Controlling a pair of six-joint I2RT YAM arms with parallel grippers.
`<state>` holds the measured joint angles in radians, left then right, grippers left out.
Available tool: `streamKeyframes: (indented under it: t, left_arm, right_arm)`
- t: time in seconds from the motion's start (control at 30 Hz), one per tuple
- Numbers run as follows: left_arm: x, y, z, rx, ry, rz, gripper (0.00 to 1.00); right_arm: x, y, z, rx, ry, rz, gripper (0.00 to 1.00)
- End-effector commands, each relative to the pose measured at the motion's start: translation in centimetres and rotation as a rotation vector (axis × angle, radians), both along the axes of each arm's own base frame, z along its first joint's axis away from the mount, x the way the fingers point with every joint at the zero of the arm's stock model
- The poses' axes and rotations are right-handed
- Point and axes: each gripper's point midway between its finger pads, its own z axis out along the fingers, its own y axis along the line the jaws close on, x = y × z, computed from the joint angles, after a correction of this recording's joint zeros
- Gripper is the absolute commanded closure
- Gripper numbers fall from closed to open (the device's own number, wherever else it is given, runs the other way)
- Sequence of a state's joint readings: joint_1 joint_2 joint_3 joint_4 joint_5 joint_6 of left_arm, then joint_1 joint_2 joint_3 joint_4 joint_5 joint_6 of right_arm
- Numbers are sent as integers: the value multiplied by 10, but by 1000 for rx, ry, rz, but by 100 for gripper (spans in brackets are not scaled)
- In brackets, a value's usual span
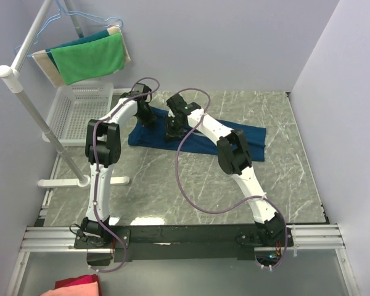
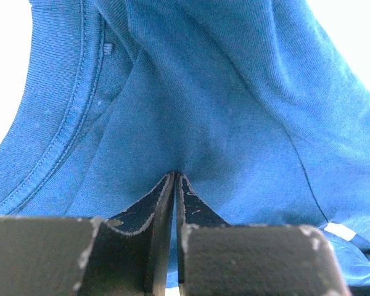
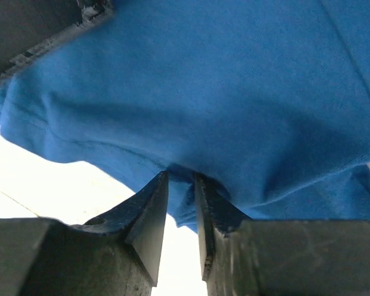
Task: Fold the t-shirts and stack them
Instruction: Fold the tshirt
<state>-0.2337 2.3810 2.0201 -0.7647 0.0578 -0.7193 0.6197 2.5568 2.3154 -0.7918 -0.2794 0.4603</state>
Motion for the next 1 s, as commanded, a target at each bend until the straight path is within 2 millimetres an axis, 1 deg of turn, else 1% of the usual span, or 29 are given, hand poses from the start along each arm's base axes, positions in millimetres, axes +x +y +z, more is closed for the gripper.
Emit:
streamKeyframes:
  t: [0.0,0.03,0.07,0.1,0.13,0.17,0.27,0.37,0.43,0.53,0.73,0.8,0.83,0.9,0.93,0.97]
  left_arm:
    - [-5,20,-14,65,59,38,86]
    - [-3,23,-15,63,60,51,86]
    - [-1,30,-17,87,57,71,86]
    - [1,34,-17,88,55,83,86]
    - [4,38,-16,85,51,98,86]
    - [5,41,-16,85,49,107,86]
    - [10,46,-15,85,40,126,85]
    - [18,45,-14,78,25,132,84]
    - [20,45,-16,78,29,134,84]
    - [25,43,-22,71,30,136,83]
    - [33,47,-20,72,16,157,82]
    - [34,49,-16,74,8,157,83]
    - [35,48,-8,70,-5,152,84]
    - [33,48,0,68,-21,138,85]
    - [31,49,14,66,-41,135,85]
    - [30,49,21,67,-58,134,84]
  right_arm:
    - [-12,-17,6,-66,1,-26,68]
    - [-14,-20,5,-80,2,-31,69]
    - [-20,-25,-1,-100,21,-30,69]
    - [-23,-29,1,-110,22,-32,70]
    - [-24,-33,-2,-126,27,-36,71]
    - [-30,-37,-8,-142,43,-33,73]
    - [-39,-42,-14,-159,76,-22,75]
    - [-47,-45,-15,-166,96,-15,76]
    - [-50,-45,-13,-161,99,-10,76]
    - [-56,-47,-17,-160,119,0,76]
    - [-68,-46,-22,-146,163,38,77]
    - [-71,-46,-21,-151,165,47,77]
    - [-71,-45,-19,-150,161,51,78]
    - [-69,-46,-13,-153,142,55,80]
    - [-68,-46,-9,-152,126,62,80]
    - [-65,-46,2,-144,100,59,80]
